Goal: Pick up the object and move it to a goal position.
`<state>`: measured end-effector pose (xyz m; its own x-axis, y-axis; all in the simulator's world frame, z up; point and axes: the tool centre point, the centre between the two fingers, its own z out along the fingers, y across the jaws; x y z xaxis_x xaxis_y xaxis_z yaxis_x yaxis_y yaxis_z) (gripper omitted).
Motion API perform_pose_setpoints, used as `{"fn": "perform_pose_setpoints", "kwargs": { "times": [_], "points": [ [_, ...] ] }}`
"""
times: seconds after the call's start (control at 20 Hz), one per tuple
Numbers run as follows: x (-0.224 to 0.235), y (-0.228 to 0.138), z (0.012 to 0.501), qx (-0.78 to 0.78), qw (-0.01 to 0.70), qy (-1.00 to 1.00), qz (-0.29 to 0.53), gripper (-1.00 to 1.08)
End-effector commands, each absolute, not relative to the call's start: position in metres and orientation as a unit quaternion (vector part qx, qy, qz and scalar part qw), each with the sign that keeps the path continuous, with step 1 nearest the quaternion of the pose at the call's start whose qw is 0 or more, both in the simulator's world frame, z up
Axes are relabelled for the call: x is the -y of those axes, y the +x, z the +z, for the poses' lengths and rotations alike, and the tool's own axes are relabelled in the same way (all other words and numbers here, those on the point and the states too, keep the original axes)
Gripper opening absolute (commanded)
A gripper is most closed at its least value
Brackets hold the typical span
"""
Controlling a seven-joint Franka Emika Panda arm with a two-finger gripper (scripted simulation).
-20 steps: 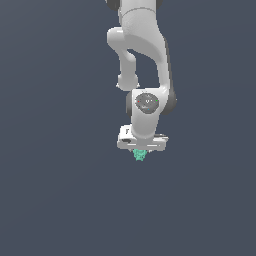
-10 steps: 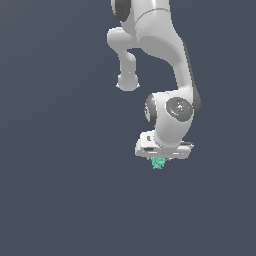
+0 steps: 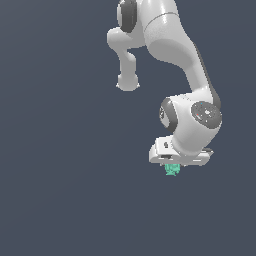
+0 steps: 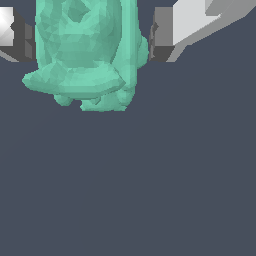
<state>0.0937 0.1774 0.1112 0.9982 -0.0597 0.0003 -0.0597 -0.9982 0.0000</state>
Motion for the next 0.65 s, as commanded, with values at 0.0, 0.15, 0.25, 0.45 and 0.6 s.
{"fn": "perform_pose_setpoints", "kwargs": {
  "times": [0.0, 0.15, 0.25, 0.45, 0.6],
  "points": [
    [-0.185, 0.099, 0.113, -0.03, 0.0, -1.0, 0.0, -1.0],
    [-0.191, 0.104, 0.115, -0.03, 0.0, -1.0, 0.0, -1.0],
    [-0.194, 0.106, 0.116, -0.03, 0.0, -1.0, 0.0, -1.0],
    [-0.197, 0.109, 0.117, -0.03, 0.0, -1.0, 0.0, -1.0],
    [-0.198, 0.109, 0.117, -0.03, 0.0, -1.0, 0.0, -1.0]
  ]
}}
